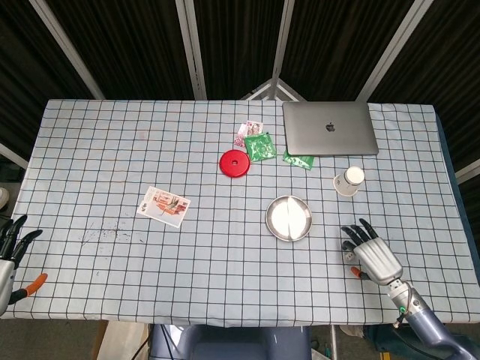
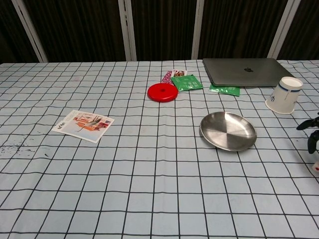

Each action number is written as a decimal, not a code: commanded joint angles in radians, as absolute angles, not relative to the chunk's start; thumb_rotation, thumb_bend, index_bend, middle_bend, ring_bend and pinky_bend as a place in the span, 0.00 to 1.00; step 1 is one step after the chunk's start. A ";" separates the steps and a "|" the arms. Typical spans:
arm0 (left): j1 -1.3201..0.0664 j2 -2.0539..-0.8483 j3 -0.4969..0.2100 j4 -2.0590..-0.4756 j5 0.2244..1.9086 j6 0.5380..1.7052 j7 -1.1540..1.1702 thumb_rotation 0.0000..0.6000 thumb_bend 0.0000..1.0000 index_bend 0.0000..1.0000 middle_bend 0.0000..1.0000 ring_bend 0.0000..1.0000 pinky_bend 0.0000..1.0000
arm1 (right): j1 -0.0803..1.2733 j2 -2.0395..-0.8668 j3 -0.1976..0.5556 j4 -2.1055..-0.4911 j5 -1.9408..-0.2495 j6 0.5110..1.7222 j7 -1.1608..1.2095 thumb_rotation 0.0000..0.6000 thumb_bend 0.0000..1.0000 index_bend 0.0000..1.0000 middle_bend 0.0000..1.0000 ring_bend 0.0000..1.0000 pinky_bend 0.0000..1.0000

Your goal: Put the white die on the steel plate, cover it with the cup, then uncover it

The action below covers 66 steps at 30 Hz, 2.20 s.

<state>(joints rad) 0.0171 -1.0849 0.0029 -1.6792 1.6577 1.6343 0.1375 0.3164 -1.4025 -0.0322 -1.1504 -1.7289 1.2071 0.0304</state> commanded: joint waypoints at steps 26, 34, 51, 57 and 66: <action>0.014 -1.119 0.004 -1.701 1.644 1.613 0.240 1.00 0.27 0.19 0.00 0.00 0.13 | 0.373 -1.466 -0.061 -0.994 -1.740 1.203 0.119 1.00 0.29 0.44 0.17 0.15 0.00; 0.011 -1.127 0.004 -1.702 1.639 1.604 0.260 1.00 0.27 0.19 0.00 0.00 0.13 | 0.382 -1.484 -0.069 -0.956 -1.737 1.201 0.140 1.00 0.30 0.45 0.17 0.15 0.00; 0.007 -1.137 0.006 -1.706 1.635 1.592 0.288 1.00 0.27 0.19 0.00 0.00 0.13 | 0.388 -1.506 -0.080 -0.902 -1.728 1.210 0.173 1.00 0.33 0.49 0.18 0.15 0.00; 0.007 -1.139 0.006 -1.707 1.632 1.590 0.294 1.00 0.27 0.19 0.00 0.00 0.13 | 0.389 -1.509 -0.084 -0.892 -1.724 1.210 0.180 1.00 0.33 0.49 0.18 0.15 0.00; 0.006 -1.142 0.007 -1.707 1.633 1.589 0.303 1.00 0.27 0.19 0.00 0.00 0.13 | 0.389 -1.517 -0.094 -0.880 -1.719 1.208 0.187 1.00 0.33 0.49 0.18 0.16 0.00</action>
